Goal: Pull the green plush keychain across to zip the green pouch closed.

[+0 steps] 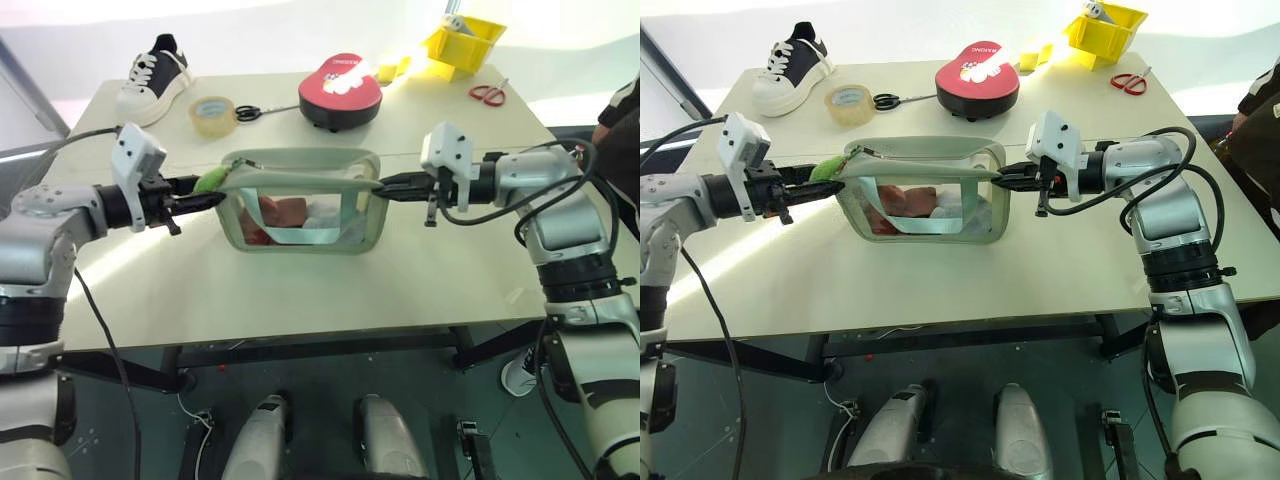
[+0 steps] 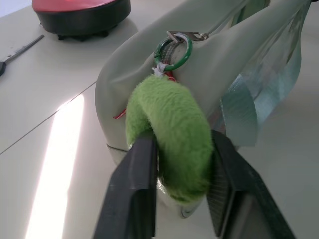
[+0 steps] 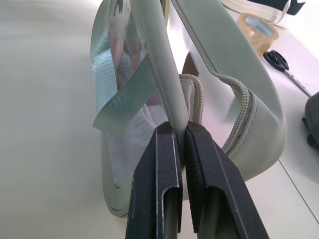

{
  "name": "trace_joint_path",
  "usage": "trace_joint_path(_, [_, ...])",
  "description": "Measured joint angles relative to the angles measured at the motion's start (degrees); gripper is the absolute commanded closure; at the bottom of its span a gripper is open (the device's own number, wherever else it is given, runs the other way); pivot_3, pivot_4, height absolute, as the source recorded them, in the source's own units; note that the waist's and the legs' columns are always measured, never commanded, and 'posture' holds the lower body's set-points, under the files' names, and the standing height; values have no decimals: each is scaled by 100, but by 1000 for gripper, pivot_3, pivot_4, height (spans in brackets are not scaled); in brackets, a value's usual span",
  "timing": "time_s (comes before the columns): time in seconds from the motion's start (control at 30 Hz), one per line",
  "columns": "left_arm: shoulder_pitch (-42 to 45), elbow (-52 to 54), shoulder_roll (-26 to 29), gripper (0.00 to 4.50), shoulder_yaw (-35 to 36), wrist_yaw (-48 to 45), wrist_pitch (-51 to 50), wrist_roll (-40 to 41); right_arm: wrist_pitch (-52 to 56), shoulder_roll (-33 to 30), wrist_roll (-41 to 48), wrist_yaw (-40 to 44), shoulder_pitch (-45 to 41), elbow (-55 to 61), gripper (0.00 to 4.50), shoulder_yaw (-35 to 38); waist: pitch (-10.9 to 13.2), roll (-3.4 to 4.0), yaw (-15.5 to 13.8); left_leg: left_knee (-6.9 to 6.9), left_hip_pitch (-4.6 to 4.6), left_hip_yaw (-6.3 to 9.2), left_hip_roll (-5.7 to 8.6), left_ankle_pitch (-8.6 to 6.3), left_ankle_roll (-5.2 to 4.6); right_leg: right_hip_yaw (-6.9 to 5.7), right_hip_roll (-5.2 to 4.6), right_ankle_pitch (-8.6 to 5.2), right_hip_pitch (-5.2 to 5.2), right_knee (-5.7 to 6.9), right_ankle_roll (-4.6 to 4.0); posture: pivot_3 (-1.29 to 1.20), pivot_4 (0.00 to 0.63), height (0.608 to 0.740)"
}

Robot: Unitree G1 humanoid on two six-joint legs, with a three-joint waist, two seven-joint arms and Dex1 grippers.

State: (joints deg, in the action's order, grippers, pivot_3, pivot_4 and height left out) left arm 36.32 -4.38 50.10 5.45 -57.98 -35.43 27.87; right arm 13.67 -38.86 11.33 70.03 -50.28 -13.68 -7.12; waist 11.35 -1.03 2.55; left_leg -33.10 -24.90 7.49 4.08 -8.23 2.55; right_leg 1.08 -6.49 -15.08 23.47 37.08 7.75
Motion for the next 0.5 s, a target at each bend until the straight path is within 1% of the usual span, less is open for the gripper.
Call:
trace_joint_path(0.03, [22, -23, -2, 4448, -1, -21, 3, -6, -15, 7, 0, -4, -6, -7, 4500, 0, 0, 0, -1, 0, 0, 0, 0, 0, 0, 0, 0, 0, 0, 0, 0, 0, 150, 740])
trace_joint_path(0.27, [691, -272, -34, 4448, -31, -4, -33, -121, -58, 23, -6, -29, -74, -104, 4500, 1, 0, 0, -2, -1, 0, 1, 2, 0, 0, -1, 0, 0, -1, 0, 1, 0, 150, 740])
trace_joint_path(0.4, [922, -269, -60, 4448, -211, -159, -17, -282, -118, -7, -74, -51, -75, -271, 4500, 39, 0, 0, -2, -2, 0, 0, 3, 0, 0, -1, 1, 0, -2, 1, 1, 0, 150, 740])
trace_joint_path(0.5, [936, -236, 1, 4448, -378, -403, 10, -404, -169, -6, -160, -69, -83, -382, 4500, 62, 0, 0, -2, -2, 0, 0, 3, 0, 0, -1, 1, 0, -2, 2, 1, 0, 150, 740])
